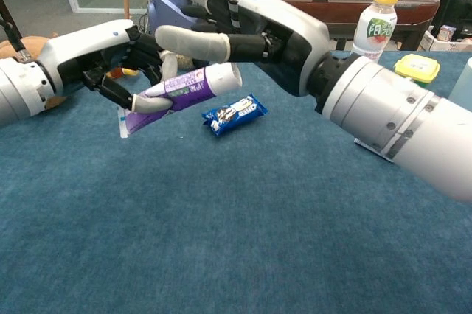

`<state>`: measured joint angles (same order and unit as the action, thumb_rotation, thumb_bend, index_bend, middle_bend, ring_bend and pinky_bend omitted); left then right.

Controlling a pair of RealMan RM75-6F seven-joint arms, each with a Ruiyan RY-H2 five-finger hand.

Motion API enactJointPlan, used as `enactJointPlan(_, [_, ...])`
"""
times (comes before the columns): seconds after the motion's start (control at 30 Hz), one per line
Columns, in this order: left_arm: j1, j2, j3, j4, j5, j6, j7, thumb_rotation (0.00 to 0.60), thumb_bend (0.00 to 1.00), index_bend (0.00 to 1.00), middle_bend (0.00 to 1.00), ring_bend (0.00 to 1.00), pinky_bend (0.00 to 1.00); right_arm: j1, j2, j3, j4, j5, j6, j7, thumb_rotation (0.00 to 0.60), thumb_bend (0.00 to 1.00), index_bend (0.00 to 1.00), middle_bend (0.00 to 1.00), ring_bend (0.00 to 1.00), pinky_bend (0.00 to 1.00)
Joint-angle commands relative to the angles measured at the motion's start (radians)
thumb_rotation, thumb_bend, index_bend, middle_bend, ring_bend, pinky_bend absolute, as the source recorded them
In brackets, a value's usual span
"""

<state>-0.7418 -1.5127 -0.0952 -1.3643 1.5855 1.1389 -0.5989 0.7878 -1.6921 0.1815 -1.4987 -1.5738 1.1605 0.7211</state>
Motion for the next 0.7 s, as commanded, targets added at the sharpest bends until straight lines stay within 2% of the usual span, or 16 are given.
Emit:
enactJointPlan(0.03, [-0.004,-0.007,0.014,0.024,0.022,0.006,0.003,0.6,0.4,0.61,0.67,0.44,0.4,-0.014,0.032,-0.009,-0.023,-0.004,0.008,-0.022,0.459,0.0,0.0,0.0,0.0,0.0])
enactJointPlan(0.33, [-0.036,-0.021,0.042,0.107,0.04,-0.051,0.02,0.6,0.4,0.61,0.67,0.43,0.4,-0.04,0.148,-0.01,-0.061,-0.011,0.027,-0.066,0.459,0.0,0.0,0.0,0.0,0.0])
enactJointPlan(0.7, [-0.06,-0.08,0.079,0.305,0.02,-0.153,0.218,0.6,0.4,0.58,0.63,0.42,0.4,-0.078,0.316,-0.013,-0.1,0.005,0.027,-0.137,0.459,0.0,0.0,0.0,0.0,0.0])
